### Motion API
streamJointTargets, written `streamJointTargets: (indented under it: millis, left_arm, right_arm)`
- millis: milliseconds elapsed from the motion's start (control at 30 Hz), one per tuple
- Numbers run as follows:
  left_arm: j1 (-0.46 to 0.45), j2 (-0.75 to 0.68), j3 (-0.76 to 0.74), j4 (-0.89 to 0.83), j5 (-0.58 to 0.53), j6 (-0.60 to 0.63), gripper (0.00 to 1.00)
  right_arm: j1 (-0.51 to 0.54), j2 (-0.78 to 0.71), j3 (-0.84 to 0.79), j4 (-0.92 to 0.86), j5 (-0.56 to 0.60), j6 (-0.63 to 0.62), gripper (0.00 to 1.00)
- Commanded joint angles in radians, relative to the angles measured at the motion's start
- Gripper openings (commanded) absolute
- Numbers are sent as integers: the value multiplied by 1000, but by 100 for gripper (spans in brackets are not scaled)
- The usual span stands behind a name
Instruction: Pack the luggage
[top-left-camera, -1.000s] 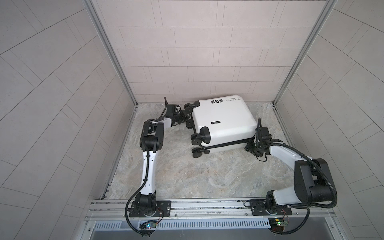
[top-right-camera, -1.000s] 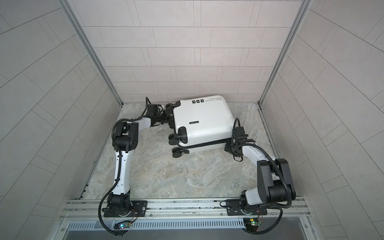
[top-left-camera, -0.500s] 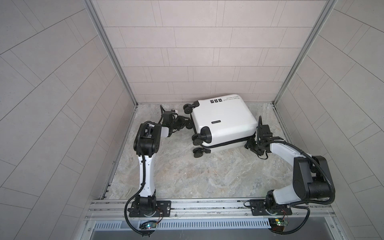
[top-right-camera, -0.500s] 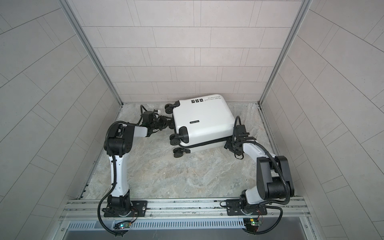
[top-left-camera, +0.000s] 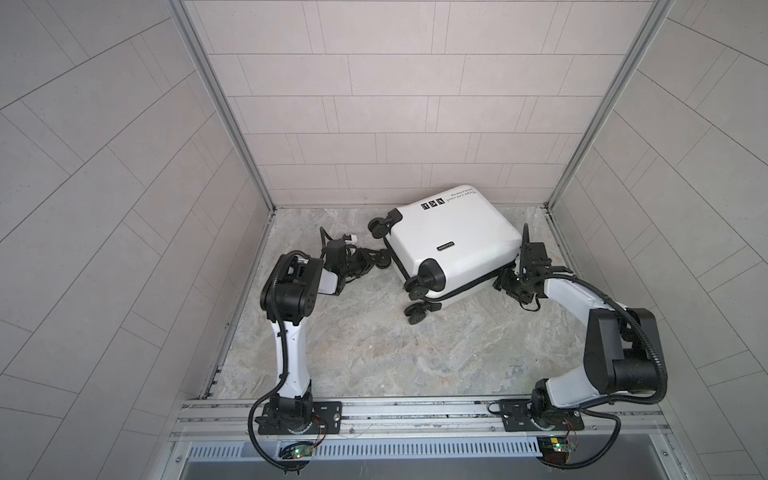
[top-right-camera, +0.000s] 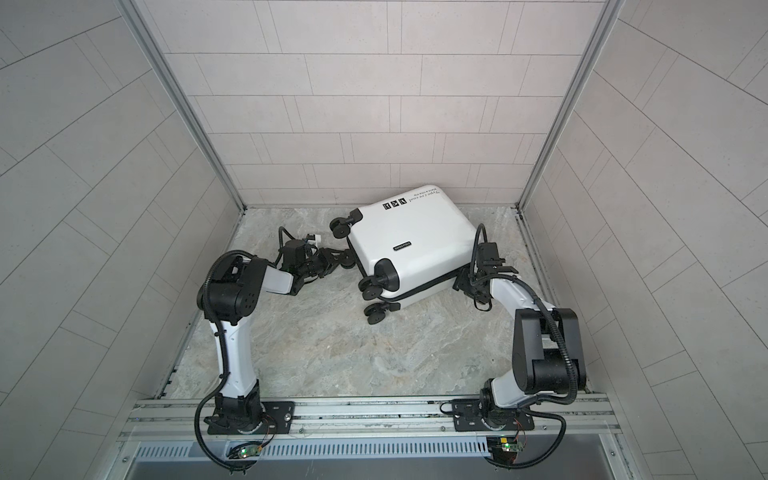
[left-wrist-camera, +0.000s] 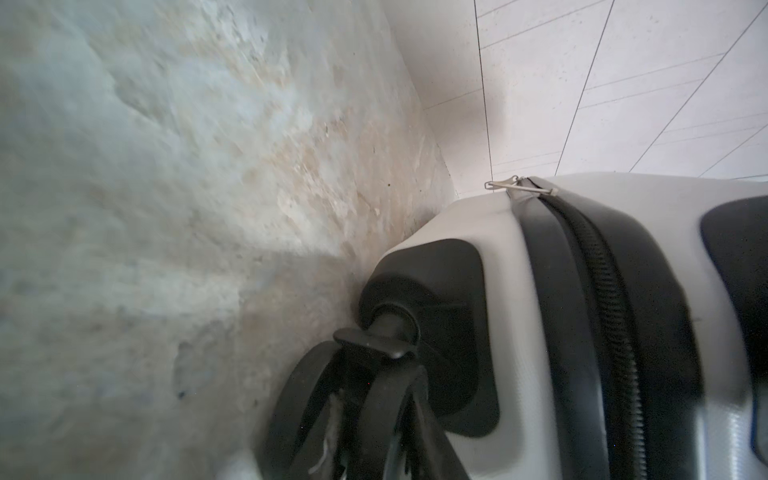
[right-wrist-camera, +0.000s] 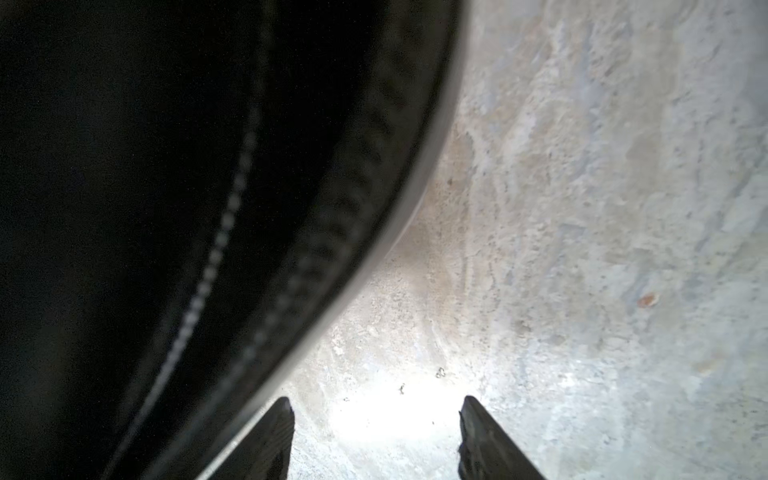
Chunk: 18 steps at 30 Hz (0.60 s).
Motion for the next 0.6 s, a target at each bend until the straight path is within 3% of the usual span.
streamJointTargets:
  millis: [0, 300, 567]
  left_arm:
    - [-64, -17, -77, -7, 45, -21, 28]
    - [-118, -57, -231, 124, -1, -61, 27]
    - [-119, -139, -356, 172, -25, -54, 26]
  right_arm:
    - [-24, 10, 13, -13, -5, -27, 65]
    - [-61, 25, 34, -21, -20, -50, 65]
    - [-60, 132, 106, 3, -164, -70, 63]
